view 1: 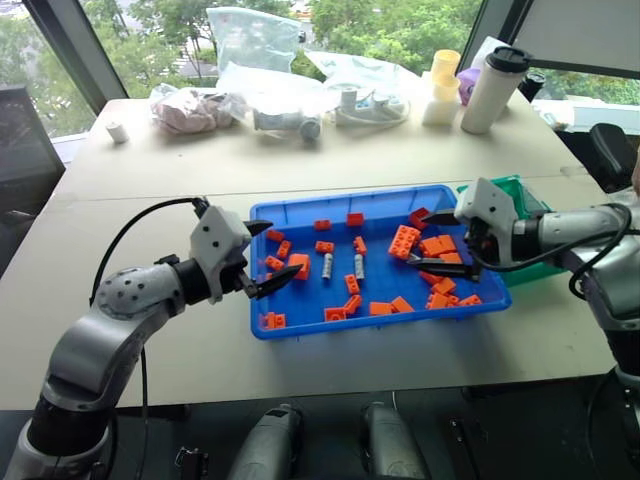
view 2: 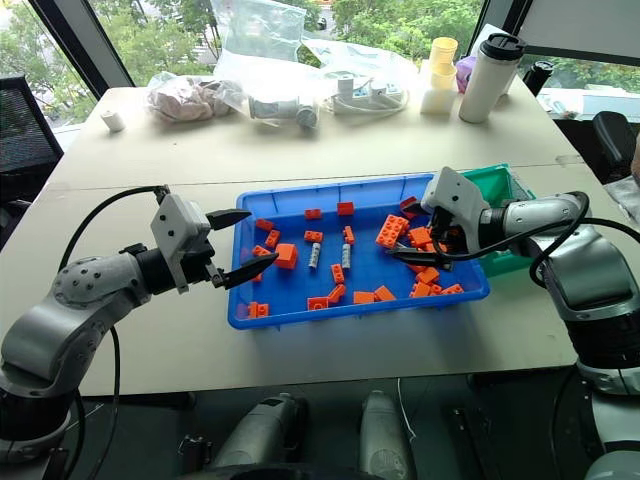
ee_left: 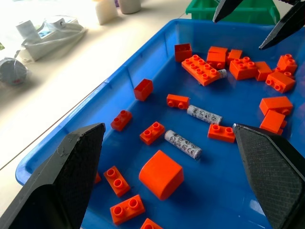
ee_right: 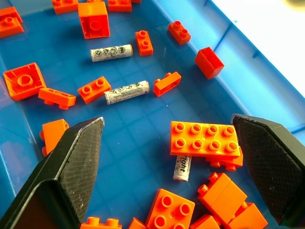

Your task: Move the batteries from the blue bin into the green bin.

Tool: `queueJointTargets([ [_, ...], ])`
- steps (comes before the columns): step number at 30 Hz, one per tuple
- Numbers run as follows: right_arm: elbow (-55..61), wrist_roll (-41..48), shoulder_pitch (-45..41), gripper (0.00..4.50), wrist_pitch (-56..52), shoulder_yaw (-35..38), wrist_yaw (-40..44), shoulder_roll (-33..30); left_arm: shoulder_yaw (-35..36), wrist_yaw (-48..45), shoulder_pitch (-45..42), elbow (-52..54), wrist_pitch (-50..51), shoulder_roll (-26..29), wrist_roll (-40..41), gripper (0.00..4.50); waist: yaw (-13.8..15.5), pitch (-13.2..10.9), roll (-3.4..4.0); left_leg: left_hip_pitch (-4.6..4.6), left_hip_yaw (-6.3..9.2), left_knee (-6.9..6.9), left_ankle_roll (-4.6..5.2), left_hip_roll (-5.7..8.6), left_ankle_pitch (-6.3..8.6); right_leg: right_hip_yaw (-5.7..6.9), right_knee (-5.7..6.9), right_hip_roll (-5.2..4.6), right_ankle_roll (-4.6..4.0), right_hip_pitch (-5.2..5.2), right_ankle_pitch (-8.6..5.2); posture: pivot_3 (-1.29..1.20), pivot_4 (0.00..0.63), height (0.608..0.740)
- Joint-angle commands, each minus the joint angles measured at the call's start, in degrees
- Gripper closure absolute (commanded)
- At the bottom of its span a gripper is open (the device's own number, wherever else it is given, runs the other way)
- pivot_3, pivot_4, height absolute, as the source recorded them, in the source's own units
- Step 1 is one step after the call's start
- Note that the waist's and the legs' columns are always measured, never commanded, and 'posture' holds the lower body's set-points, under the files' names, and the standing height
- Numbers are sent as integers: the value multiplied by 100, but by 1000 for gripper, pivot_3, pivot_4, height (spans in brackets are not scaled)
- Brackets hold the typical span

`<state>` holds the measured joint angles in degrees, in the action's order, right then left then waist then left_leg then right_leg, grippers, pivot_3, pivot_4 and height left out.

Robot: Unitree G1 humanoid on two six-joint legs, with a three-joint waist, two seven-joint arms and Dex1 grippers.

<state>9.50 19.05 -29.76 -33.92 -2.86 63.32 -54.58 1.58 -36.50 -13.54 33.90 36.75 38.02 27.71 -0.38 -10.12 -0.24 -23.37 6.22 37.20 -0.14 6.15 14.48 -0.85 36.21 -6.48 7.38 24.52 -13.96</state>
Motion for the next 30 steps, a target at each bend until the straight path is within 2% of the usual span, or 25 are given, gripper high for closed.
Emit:
queueJointTargets([
  [1,-2,-4,-125,85,86,190,36,-108,110,35,-40,127,-138,-51,12,0,0,0,0,0,0,0,0,0,0,0,0,0,0,0,0,0,150,740],
  [7,-9,29,-129,85,26,202,37,-127,94,-56,-140,47,-83,-32,53,0,-1,0,0,0,0,0,-1,0,0,0,0,0,0,0,0,0,150,740],
  [10,-13,130,-279,85,22,302,190,-240,146,-145,-477,-108,-100,-100,192,0,9,0,0,0,0,0,0,0,0,0,0,0,0,0,0,0,150,740],
  [11,-165,193,-510,85,-11,356,369,-377,147,-82,-841,-129,108,-129,310,0,13,0,0,0,0,1,-1,0,0,2,0,0,0,0,0,0,150,740],
  [12,-86,249,-513,85,36,345,402,-319,121,-252,-845,-290,-179,-108,212,0,21,-2,1,0,0,1,-1,0,0,2,0,0,0,0,0,0,150,740],
  [17,-847,-163,-1000,85,677,-147,1015,-386,-168,-777,-1551,-754,-580,-44,44,0,14,-1,-1,1,-2,3,-9,1,-5,4,-2,2,1,-3,0,0,150,740],
  [24,-1747,-402,-1909,85,773,-635,1124,436,-147,-812,-1562,-881,-520,-53,58,0,-64,-2,-1,1,-2,-3,-10,-5,-6,0,1,6,1,4,0,0,150,740],
  [30,-1899,-615,-2095,85,712,-1021,911,1289,-32,-752,-1203,-782,-495,82,-35,0,-35,-2,-1,0,0,-1,-16,-3,-9,0,2,5,1,6,0,0,150,740],
])
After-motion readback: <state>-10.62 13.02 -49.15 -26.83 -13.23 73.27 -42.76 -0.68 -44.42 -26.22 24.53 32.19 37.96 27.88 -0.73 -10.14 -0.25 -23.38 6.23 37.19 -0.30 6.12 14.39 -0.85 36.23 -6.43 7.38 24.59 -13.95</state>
